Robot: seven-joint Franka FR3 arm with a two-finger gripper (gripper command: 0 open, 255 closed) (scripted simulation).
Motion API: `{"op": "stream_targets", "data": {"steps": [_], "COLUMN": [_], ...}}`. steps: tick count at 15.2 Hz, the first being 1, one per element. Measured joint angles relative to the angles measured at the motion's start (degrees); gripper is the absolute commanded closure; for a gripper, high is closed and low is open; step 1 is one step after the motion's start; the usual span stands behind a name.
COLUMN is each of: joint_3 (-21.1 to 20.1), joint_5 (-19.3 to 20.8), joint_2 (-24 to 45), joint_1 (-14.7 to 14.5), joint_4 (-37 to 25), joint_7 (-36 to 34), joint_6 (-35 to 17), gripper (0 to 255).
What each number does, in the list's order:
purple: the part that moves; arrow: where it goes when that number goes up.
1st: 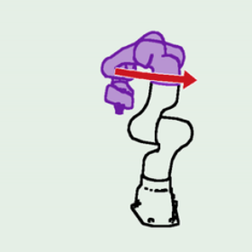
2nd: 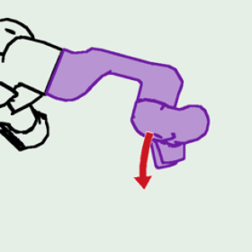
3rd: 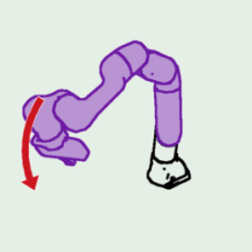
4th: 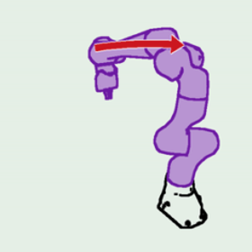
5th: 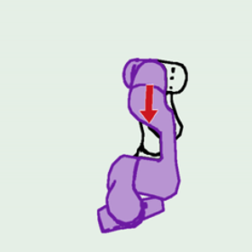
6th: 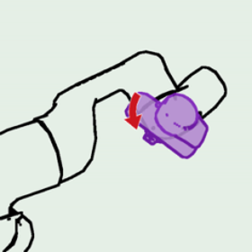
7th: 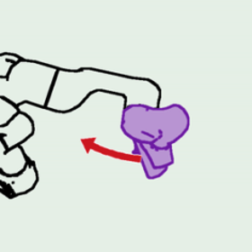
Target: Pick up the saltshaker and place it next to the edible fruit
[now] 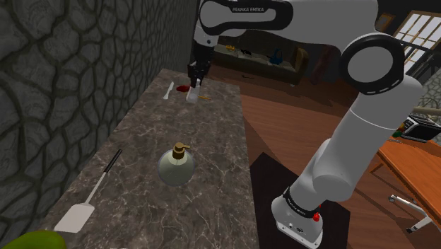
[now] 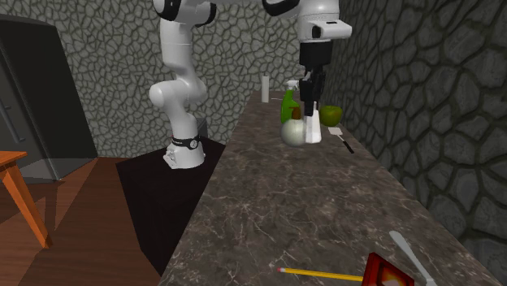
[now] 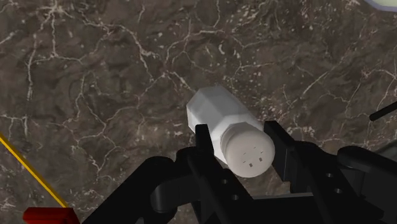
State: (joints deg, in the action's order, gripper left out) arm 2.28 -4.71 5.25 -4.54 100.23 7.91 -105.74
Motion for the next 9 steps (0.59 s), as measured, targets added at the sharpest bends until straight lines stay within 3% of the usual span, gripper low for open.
{"op": "stream_targets", "data": {"steps": [6,9], "joint_3": [0.07,-1.03], "joint_5": [0.09,0.21], "joint_2": [-0.32,-2.09], "joint_1": [0.08,-1.22], "joint_4": [-3.94,-2.23], "joint_7": [-0.22,-2.6], "joint_6": [4.27,4.15], "gripper": [255,255]}}
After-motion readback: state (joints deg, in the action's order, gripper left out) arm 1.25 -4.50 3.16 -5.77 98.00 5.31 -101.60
